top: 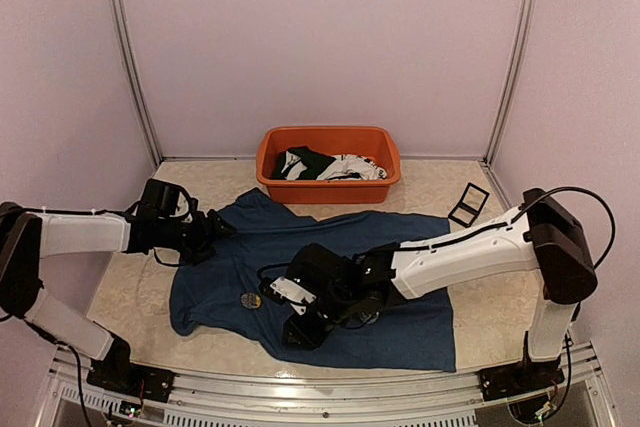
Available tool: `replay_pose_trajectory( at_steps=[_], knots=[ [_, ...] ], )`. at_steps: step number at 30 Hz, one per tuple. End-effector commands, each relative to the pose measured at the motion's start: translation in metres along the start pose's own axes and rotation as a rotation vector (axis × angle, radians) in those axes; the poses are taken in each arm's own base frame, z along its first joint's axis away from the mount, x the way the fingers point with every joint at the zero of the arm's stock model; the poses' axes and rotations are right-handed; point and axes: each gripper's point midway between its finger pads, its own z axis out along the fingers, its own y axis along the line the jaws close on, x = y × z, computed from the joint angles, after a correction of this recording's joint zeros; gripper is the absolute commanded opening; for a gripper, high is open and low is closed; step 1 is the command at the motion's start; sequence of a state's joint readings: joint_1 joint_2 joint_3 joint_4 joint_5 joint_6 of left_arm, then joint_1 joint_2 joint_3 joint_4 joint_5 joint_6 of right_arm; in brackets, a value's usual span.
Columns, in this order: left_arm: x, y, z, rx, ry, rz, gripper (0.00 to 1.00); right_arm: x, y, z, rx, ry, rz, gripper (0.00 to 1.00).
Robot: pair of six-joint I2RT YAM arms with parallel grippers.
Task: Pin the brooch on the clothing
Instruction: Flatten out the clothing with brooches at the center of the board.
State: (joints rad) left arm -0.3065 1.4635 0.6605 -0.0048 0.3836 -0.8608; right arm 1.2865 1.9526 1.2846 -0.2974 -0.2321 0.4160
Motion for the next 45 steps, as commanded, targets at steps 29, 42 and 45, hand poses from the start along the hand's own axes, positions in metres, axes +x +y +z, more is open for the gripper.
replay_pose_trajectory(
  at_steps=[29, 42, 45],
  knots=[
    [0.145, 0.041, -0.057, -0.073, 0.258, -0.01, 0.16, 0.057, -0.298, -0.136, 0.486, -0.324, 0.675, 0.28],
    [0.162, 0.074, -0.055, -0.186, 0.317, -0.061, 0.0, 0.063, -0.314, -0.134, 0.467, -0.301, 0.675, 0.28],
    [0.169, 0.081, -0.057, -0.199, 0.339, -0.084, 0.0, 0.064, -0.317, -0.135, 0.465, -0.297, 0.679, 0.28]
  ],
)
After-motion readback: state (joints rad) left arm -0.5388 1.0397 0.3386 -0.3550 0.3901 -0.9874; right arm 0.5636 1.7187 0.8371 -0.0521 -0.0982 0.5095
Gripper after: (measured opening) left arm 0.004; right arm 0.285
